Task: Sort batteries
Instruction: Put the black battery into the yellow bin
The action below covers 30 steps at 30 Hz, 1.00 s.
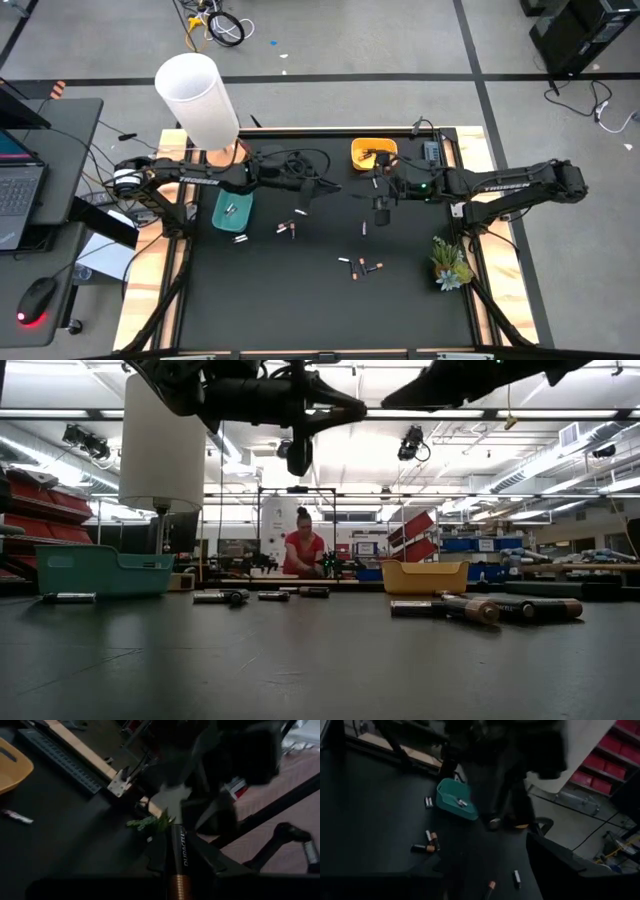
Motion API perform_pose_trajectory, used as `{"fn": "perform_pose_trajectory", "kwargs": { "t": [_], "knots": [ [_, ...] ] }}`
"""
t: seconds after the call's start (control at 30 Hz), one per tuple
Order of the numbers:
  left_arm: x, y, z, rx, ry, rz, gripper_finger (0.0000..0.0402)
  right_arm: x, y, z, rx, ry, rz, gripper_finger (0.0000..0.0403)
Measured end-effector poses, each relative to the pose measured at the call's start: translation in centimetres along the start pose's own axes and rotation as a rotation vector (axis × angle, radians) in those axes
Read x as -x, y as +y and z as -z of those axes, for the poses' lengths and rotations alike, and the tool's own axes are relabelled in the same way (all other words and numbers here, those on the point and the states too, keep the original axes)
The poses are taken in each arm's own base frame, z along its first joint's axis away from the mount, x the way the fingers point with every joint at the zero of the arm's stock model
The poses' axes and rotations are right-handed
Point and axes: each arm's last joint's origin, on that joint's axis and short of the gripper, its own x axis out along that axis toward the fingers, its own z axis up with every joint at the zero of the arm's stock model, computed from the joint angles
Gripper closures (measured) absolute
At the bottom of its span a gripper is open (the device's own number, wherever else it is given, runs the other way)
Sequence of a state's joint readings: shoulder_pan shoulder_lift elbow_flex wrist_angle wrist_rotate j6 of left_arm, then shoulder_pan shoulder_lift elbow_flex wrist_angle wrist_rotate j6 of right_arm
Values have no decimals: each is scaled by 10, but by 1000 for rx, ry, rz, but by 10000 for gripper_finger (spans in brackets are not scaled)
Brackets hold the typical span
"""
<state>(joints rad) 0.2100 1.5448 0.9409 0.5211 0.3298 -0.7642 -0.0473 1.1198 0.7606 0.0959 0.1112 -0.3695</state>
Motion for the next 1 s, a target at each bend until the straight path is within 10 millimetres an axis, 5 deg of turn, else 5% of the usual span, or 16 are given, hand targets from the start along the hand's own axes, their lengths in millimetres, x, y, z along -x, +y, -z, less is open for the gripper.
{"fn": "perform_pose_trajectory", "kwargs": {
  "t": [0.3, 1.0],
  "knots": [
    [0, -2, 0, 30, 19, 33, 346, -26, 1, -12, 50, 21, -17, 201],
    [0, -2, 1, 26, 55, 66, 346, -46, 5, -11, 50, -36, -46, 237]
  ]
}}
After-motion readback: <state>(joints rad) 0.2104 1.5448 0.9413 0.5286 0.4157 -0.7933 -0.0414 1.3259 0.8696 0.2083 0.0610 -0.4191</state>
